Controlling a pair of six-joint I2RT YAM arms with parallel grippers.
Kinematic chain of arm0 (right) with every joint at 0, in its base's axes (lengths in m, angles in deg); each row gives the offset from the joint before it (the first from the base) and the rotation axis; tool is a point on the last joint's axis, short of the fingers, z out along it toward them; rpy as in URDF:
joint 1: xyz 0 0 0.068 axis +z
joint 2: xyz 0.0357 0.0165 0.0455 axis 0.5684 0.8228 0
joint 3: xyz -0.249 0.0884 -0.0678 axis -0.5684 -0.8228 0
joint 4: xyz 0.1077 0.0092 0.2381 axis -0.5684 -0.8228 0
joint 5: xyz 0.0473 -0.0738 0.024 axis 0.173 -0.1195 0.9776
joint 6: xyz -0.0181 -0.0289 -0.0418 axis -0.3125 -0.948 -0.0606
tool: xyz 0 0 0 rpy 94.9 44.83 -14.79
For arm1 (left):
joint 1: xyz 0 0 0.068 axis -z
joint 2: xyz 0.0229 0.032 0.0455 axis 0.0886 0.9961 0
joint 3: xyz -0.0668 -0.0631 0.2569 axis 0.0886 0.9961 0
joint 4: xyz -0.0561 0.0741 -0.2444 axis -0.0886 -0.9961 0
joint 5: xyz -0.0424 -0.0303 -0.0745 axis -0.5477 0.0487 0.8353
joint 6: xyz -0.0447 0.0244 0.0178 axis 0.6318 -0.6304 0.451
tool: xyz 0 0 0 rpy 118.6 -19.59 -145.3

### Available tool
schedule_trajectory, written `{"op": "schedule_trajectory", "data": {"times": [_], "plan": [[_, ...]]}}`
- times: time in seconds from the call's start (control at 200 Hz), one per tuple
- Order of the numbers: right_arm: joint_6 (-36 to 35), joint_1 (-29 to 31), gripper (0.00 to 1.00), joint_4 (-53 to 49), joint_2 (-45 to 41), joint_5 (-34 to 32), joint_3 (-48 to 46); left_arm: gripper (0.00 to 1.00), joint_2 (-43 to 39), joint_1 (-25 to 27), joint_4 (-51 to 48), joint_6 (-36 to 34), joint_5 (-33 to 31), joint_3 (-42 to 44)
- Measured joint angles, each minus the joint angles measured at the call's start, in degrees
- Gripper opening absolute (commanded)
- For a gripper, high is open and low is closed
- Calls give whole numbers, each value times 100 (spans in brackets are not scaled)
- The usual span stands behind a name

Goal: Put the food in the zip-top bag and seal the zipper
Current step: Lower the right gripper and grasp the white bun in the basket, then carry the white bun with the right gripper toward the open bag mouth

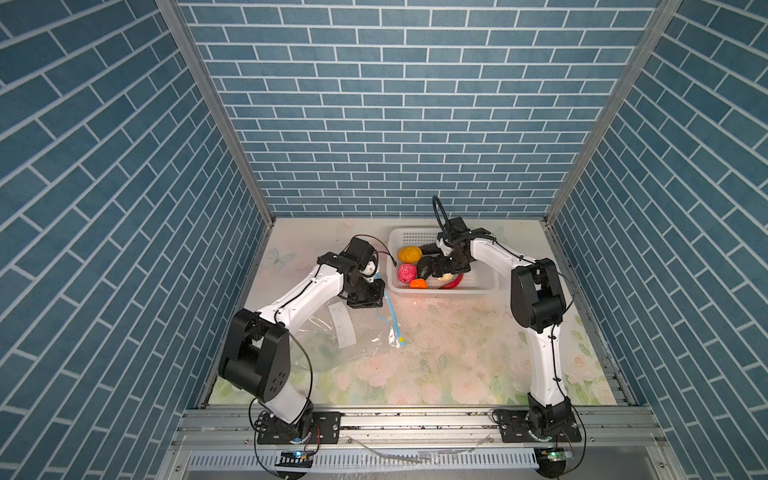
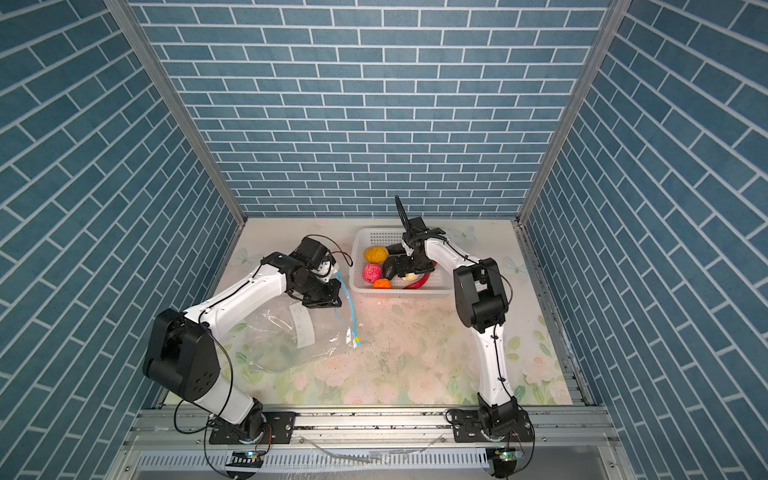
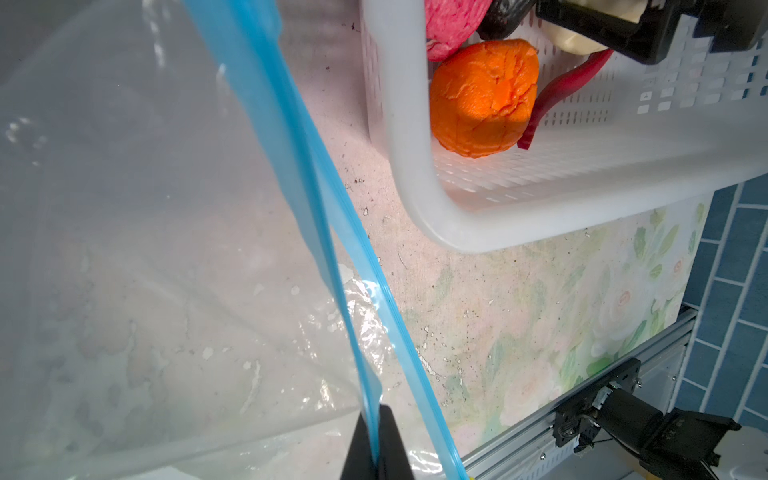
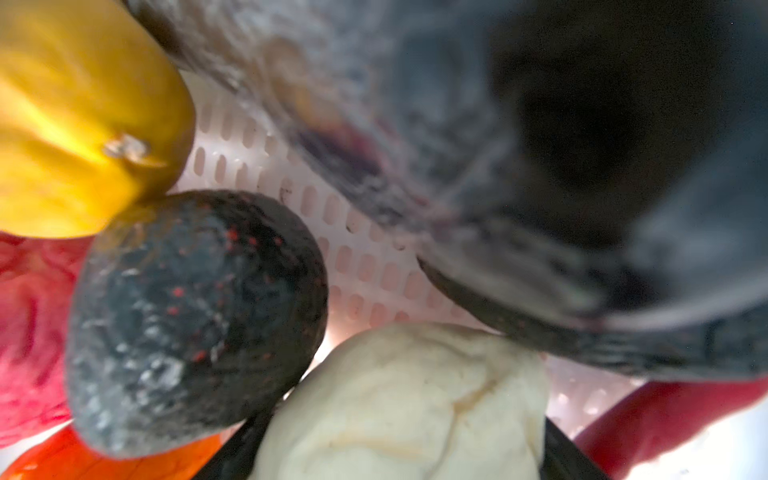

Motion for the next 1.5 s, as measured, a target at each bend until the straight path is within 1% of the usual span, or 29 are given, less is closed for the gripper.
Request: {"op": "schedule_trajectory", "data": {"times": [0.155,0.485,0.63,0.77,1.035,1.265,1.5], "plan": [[20,-26,71,31,-170,96,-85,0,0,0,0,2,2,-2],[44,-46,68,245,-986,378,-669,0,0,2,-4,9,131,-2],[39,-48,66,501,-1397,588,-1150,0,-11,7,-24,26,181,-2],[33,-48,65,907,-1928,857,-1768,0,-55,7,-107,28,216,-46],[-61,-46,60,1941,-2820,1652,-2653,0,-240,7,-258,31,245,-166],[-2,57,57,2841,-3067,2457,-3141,0,-273,9,-326,31,264,-240],[-11,490,55,3536,-3182,3165,-3510,0,-289,11,-409,26,286,-332]]}}
